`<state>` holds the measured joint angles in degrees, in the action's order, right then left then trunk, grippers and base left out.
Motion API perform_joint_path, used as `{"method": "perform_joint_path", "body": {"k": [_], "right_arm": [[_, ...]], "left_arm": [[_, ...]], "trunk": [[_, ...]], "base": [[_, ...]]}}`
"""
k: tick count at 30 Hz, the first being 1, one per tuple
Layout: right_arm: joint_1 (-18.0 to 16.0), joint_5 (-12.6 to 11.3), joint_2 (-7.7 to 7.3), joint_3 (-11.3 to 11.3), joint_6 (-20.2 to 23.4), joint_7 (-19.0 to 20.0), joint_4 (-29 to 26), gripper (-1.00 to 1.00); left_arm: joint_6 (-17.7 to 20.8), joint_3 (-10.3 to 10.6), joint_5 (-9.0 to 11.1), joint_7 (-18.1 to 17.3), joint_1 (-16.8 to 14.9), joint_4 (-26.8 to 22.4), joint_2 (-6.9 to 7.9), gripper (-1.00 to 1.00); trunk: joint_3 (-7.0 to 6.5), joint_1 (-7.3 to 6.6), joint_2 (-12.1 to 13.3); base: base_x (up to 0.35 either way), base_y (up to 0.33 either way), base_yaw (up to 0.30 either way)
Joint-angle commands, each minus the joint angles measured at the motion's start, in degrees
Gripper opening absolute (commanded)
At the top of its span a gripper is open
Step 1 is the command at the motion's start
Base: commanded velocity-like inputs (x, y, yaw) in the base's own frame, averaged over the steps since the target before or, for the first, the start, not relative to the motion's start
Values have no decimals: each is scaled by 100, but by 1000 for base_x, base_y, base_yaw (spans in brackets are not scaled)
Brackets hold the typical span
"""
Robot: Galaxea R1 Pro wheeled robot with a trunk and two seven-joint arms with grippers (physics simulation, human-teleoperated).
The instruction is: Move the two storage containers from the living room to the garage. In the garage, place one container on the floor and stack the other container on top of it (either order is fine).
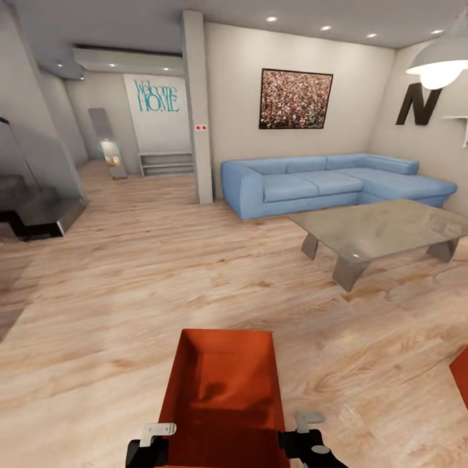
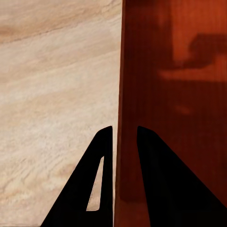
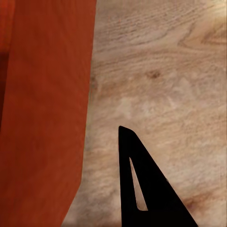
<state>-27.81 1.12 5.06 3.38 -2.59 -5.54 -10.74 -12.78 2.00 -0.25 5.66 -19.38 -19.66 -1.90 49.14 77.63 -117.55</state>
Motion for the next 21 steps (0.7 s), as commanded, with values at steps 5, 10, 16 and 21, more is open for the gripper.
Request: {"method": "perform_joint_path", "body": {"k": [5,10,16,21], "right_arm": [[-5,34,-5,-3,-14,-70,2,-100],[-5,36,-5,-4,-14,-70,2,-100],[-5,35,-5,-3,-14,-70,2,-100],[-5,33,-5,-3,-14,-70,2,-100]], "left_arm": [[-24,-33,16,101,-4,6,6,-100],[-23,-33,16,101,-6,6,6,-100],[-24,-33,16,101,-5,6,6,-100],[-23,-33,16,101,-4,6,6,-100]], "trunk": [[5,-1,-2],[5,-1,-2],[5,-1,-2],[5,-1,-2]], "base": [[0,0,292],[0,0,292],[0,0,292],[0,0,292]]}}
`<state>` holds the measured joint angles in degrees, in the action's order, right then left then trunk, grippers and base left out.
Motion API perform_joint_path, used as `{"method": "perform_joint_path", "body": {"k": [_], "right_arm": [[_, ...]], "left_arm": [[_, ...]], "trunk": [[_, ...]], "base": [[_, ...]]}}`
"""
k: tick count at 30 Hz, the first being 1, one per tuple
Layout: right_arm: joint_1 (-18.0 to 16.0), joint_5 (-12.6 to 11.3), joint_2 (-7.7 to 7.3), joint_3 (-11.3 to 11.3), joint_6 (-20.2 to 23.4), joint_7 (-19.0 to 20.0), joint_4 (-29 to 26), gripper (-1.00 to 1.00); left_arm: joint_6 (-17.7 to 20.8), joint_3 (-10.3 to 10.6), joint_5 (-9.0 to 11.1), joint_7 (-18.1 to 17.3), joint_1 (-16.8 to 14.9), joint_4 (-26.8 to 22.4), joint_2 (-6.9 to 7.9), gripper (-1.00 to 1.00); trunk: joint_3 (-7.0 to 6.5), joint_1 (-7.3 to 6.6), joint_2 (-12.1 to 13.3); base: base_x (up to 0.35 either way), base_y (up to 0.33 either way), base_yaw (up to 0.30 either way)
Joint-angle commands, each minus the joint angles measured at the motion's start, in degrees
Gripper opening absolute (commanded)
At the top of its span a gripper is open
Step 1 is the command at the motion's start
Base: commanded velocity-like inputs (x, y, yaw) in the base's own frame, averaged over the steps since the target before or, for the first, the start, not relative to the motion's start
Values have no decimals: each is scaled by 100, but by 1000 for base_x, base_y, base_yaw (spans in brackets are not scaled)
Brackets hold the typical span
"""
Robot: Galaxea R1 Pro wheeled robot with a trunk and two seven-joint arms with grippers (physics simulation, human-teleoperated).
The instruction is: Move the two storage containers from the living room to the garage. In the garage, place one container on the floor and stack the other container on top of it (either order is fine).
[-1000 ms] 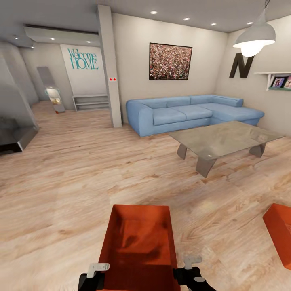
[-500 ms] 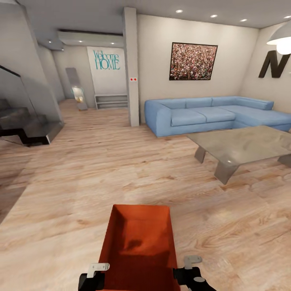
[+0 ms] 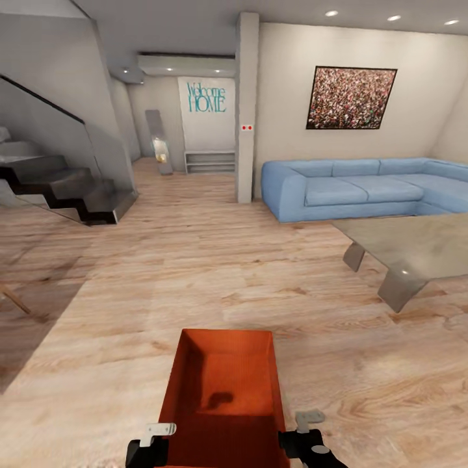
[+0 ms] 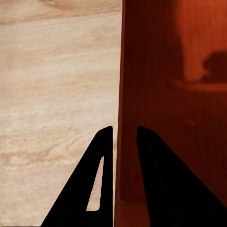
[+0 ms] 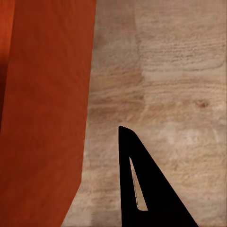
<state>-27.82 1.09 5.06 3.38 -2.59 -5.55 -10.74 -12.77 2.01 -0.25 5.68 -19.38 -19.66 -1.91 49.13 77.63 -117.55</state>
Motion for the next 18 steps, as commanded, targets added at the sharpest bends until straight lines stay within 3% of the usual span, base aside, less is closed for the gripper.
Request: {"method": "perform_joint_path", "body": {"k": [1,11,18], "right_arm": [[-5,37,-5,-3,-14,-69,2,-100],[-5,35,-5,-4,-14,-69,2,-100],[-5,38,-5,-3,-14,-69,2,-100]], "left_arm": [[-24,-34,16,100,-5,6,6,-100],[-23,-34,16,100,-6,6,6,-100],[-23,-34,16,100,-6,6,6,-100]], "trunk": [[5,-1,-2],[5,-1,-2],[5,-1,-2]], "base": [[0,0,292],[6,0,284],[257,0,64]]}}
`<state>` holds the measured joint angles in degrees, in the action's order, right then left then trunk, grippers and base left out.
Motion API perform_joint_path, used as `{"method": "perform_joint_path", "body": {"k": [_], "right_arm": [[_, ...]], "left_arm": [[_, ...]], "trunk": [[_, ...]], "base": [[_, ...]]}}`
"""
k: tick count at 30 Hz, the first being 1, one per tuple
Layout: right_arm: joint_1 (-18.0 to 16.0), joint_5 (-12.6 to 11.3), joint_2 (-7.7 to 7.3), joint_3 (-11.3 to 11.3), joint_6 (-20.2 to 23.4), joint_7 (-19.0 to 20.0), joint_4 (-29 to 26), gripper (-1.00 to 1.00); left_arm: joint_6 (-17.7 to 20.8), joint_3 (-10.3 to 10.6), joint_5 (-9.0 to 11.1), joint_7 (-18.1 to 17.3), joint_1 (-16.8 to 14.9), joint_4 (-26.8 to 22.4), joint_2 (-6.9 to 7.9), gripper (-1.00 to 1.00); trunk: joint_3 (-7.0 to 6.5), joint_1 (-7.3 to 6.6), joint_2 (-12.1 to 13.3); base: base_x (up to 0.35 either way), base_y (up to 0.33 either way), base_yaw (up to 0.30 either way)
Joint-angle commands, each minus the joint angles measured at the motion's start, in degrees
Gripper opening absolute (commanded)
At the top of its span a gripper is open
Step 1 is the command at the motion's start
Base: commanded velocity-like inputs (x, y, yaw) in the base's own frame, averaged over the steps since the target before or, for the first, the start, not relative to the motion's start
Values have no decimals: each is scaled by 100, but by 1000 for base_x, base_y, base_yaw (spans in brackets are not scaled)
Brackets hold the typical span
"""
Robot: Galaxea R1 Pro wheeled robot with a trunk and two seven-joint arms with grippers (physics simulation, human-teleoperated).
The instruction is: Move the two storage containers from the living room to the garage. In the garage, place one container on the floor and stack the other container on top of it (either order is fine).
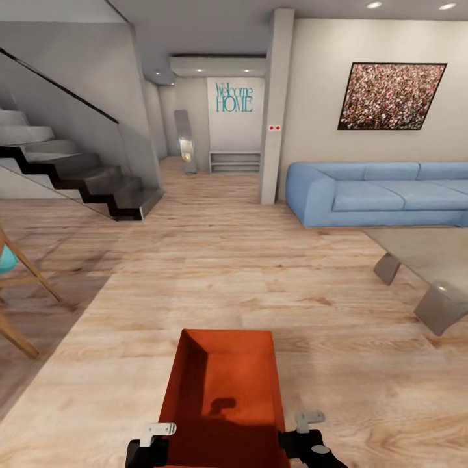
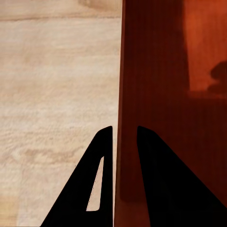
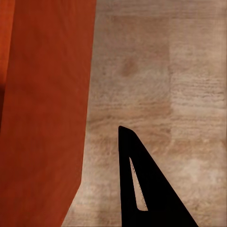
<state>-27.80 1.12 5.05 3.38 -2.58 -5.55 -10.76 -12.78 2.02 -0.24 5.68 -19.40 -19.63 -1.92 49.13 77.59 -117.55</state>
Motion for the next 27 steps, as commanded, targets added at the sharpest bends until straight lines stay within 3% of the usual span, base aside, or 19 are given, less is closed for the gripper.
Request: {"method": "perform_joint_path", "body": {"k": [1,27], "right_arm": [[-6,35,-4,-3,-15,-69,4,-100],[-6,36,-4,2,-15,-69,4,-100]], "left_arm": [[-22,-35,15,100,-3,3,7,-100],[-22,-35,15,100,-2,3,7,-100]], "trunk": [[5,2,-2],[5,2,-2]], "base": [[330,0,10],[343,0,5]]}}
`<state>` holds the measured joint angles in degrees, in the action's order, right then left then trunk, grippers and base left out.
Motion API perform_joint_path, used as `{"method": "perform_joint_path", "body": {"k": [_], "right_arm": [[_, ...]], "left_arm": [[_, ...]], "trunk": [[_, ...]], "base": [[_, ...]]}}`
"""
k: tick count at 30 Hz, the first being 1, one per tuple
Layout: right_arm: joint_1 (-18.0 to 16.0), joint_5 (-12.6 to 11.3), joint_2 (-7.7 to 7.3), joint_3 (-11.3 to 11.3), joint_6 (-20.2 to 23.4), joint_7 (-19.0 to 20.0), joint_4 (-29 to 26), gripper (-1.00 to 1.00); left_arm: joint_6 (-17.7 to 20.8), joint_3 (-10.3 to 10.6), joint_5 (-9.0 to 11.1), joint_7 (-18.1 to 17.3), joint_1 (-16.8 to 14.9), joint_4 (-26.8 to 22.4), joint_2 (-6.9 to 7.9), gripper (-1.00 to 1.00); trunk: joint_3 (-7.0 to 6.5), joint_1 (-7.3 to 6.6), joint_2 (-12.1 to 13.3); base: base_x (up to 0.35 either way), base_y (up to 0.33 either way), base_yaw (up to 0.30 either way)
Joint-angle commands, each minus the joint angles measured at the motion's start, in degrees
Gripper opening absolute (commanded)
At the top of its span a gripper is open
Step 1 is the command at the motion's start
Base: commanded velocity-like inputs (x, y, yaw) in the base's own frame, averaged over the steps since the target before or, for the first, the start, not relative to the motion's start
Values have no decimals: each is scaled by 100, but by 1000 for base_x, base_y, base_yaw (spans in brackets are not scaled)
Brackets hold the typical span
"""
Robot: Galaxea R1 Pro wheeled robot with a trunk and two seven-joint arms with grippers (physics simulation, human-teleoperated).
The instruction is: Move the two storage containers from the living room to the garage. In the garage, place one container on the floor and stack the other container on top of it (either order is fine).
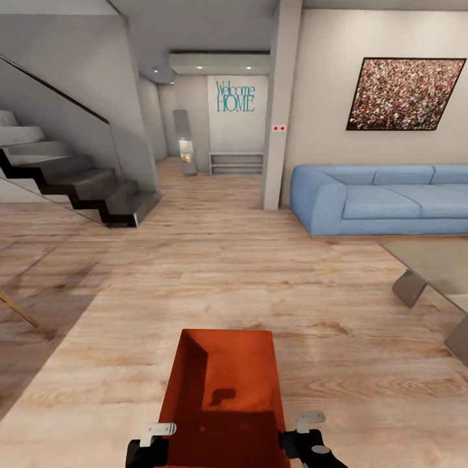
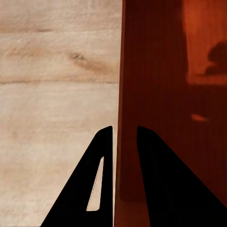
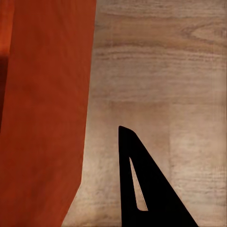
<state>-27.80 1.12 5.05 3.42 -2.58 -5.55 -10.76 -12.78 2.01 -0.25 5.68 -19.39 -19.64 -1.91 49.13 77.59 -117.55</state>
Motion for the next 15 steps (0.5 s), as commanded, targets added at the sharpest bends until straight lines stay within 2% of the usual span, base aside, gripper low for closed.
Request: {"method": "perform_joint_path", "body": {"k": [1,6,15], "right_arm": [[-6,35,-4,-1,-14,-69,4,-100],[-6,35,-4,-3,-14,-69,4,-100],[-6,34,-4,-2,-14,-69,4,-100]], "left_arm": [[-23,-34,16,100,-3,4,7,-100],[-23,-34,16,100,-5,4,7,-100],[-23,-34,16,100,-4,4,7,-100]], "trunk": [[5,3,-2],[5,3,-2],[5,3,-2]], "base": [[344,0,90],[344,0,111],[344,0,19]]}}
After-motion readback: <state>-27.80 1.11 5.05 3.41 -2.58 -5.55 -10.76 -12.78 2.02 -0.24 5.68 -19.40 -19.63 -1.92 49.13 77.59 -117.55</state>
